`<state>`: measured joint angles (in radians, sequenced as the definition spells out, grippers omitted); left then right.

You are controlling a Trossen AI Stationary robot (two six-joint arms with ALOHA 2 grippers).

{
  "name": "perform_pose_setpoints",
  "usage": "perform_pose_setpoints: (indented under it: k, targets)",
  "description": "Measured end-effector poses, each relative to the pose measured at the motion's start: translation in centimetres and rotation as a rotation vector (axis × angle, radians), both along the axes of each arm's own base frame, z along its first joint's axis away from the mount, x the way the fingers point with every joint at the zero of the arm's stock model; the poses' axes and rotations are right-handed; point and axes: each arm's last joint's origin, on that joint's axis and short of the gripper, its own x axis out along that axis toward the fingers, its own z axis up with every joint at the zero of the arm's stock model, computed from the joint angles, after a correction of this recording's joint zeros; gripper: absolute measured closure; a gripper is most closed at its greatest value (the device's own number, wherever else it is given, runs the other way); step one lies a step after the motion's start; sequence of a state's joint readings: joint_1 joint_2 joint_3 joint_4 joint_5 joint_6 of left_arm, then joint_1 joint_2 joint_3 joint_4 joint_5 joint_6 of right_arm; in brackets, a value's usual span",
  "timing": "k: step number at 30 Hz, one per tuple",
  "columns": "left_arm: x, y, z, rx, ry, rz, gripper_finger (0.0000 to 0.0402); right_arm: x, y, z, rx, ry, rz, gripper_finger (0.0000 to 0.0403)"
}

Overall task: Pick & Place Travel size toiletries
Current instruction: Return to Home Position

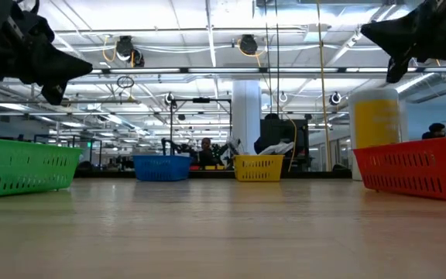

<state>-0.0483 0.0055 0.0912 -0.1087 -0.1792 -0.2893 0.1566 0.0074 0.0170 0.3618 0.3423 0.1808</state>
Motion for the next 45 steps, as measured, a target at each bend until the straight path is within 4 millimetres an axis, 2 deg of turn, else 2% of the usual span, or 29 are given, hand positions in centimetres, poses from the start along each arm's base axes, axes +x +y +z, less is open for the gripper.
perform_pose_setpoints:
  k: [5,12,20,29,37,45]
  targets:
    - [0.5,-0.1,-1.1,0.000,-0.048,-0.030,0.0395,0.2,0.0,-0.6,0.008,0.065,0.007,0.0403]
    - [0.6,-0.1,-1.1,0.057,-0.077,-0.062,0.0394,0.5,0.1,-1.9,0.095,0.180,0.038,0.0403]
    - [0.5,-0.1,-0.9,0.183,-0.080,-0.028,0.0386,0.6,0.6,-2.9,0.086,0.283,0.216,0.0403]
    - [0.5,0.0,-0.9,0.176,-0.079,-0.014,0.0400,0.6,0.9,-3.1,0.042,0.308,0.290,0.0403]
    - [0.5,0.0,-0.9,0.175,-0.080,-0.014,0.0379,0.6,0.9,-3.0,0.043,0.303,0.290,0.0403]
    - [0.5,0.0,-0.8,0.175,-0.081,-0.014,0.0378,0.6,0.9,-3.0,0.043,0.303,0.289,0.0403]
